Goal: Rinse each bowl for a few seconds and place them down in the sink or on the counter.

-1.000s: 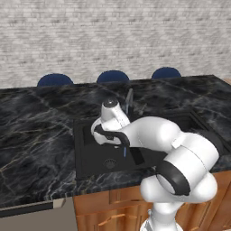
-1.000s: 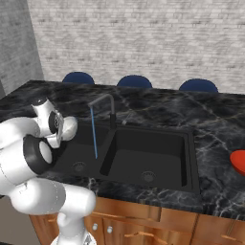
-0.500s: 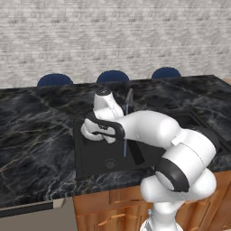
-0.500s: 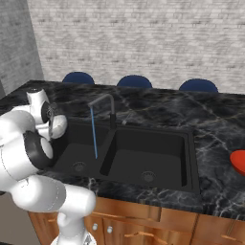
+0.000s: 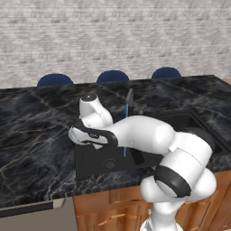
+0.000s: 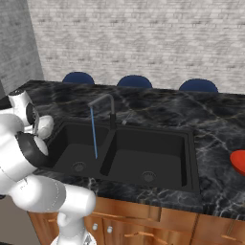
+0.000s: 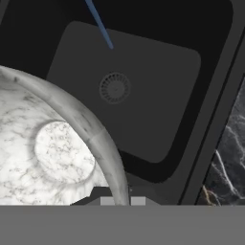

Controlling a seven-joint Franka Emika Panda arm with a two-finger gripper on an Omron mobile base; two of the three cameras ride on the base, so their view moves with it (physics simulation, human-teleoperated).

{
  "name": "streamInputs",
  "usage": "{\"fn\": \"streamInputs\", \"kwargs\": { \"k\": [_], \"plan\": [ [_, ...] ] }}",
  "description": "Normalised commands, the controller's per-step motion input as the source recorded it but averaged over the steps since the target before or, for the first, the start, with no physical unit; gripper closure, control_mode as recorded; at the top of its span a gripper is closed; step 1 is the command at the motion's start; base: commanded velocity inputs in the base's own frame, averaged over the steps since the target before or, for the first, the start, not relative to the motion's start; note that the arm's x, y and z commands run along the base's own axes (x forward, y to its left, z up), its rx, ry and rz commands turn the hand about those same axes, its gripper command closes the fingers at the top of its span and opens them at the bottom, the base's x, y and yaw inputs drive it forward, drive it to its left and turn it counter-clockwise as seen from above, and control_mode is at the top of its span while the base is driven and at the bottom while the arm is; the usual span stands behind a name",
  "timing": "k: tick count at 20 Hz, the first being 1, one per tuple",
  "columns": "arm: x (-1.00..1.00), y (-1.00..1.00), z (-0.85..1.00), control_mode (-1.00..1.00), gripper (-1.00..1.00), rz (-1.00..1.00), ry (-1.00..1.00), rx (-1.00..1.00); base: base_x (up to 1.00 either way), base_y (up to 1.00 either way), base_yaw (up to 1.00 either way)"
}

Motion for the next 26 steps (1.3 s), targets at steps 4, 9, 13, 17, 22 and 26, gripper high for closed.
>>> {"fn": "streamInputs", "kwargs": {
  "k": [4,9,13,17,22,26],
  "plan": [
    [-0.07,0.47,0.0,-1.0,1.0,0.03,0.0,0.0,0.0,0.0,0.0],
    [-0.02,0.45,0.0,-1.0,1.0,0.02,-0.03,-0.06,0.0,0.0,0.0],
    [0.0,0.37,0.0,-1.0,1.0,0.01,0.0,-0.04,0.0,0.0,0.0],
    [0.0,0.18,-0.04,-1.0,1.0,0.0,0.0,0.01,0.0,0.0,0.0],
    [0.0,0.21,-0.11,-1.0,1.0,0.0,0.0,0.04,0.0,0.0,0.0],
    [0.0,0.15,-0.29,-1.0,1.0,0.0,0.0,0.07,0.0,0.0,0.0]
  ]
}}
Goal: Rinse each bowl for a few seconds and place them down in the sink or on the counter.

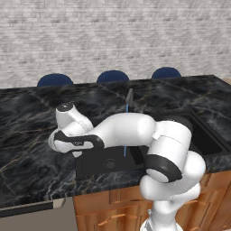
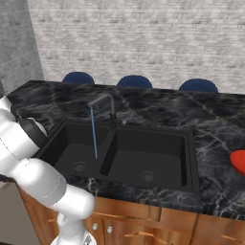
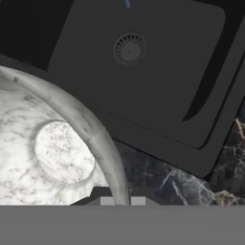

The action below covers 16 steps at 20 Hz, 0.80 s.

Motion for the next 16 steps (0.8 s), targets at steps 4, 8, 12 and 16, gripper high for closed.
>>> {"fn": "streamInputs", "kwargs": {
  "k": [4,8,12,16],
  "plan": [
    [0.0,0.15,-0.32,-1.0,1.0,0.0,0.0,0.05,0.0,0.0,0.0],
    [0.0,0.14,-0.28,-1.0,1.0,0.0,0.0,0.04,0.0,0.0,0.0],
    [0.0,0.15,-0.25,-1.0,1.0,0.0,0.0,0.02,0.0,0.0,0.0],
    [0.0,0.13,-0.29,-1.0,1.0,0.0,0.0,0.04,0.0,0.0,0.0]
  ]
}}
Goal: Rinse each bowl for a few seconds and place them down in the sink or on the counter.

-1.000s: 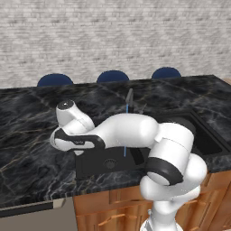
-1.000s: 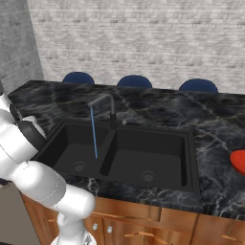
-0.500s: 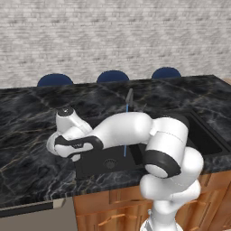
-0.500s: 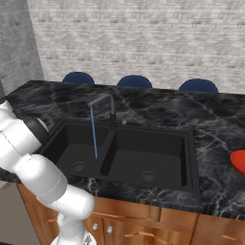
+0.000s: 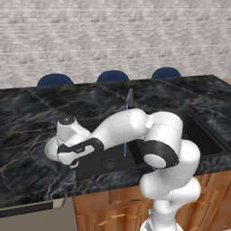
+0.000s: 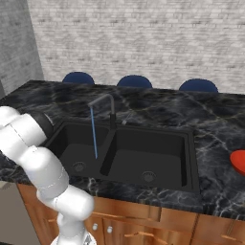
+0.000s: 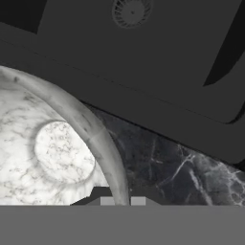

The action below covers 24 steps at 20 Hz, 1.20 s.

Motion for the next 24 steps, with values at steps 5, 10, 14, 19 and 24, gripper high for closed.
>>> {"fn": "streamInputs", "kwargs": {
  "k": [5,10,14,19,24],
  "plan": [
    [0.0,0.12,-0.29,-1.0,1.0,0.0,0.0,0.04,0.0,0.0,0.0],
    [0.0,0.04,-0.21,-1.0,1.0,0.0,0.02,0.04,0.0,0.0,0.0],
    [-0.01,0.07,-0.04,-1.0,-1.0,0.0,0.0,0.01,0.0,0.0,0.0],
    [-0.02,0.01,0.23,-1.0,-1.0,0.0,0.0,0.0,0.0,0.0,0.0],
    [-0.04,0.0,0.21,-1.0,-1.0,0.0,0.0,0.0,0.0,0.0,0.0]
  ]
}}
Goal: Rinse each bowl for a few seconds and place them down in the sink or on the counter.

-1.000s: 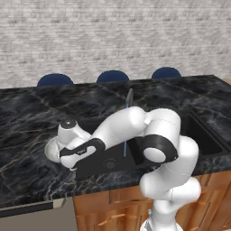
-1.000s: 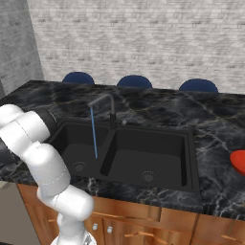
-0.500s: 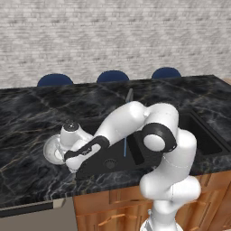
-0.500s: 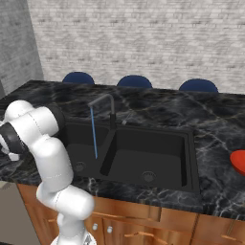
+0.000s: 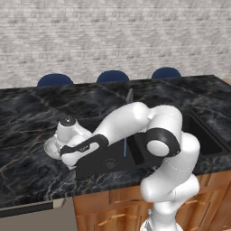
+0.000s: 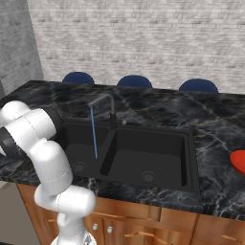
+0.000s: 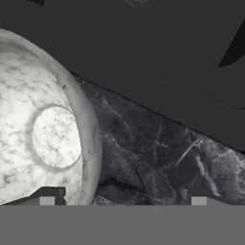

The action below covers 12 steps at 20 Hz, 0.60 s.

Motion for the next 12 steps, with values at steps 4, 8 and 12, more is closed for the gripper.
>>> {"fn": "streamInputs", "kwargs": {
  "k": [4,8,12],
  "plan": [
    [-0.07,0.0,0.31,-1.0,-1.0,0.0,0.0,0.0,0.0,0.0,0.0],
    [-0.13,-0.03,0.51,-1.0,-1.0,0.0,0.0,0.0,0.0,0.0,0.0],
    [-0.28,-0.25,0.92,-1.0,-1.0,0.02,-0.08,-0.03,0.0,0.0,0.0]
  ]
}}
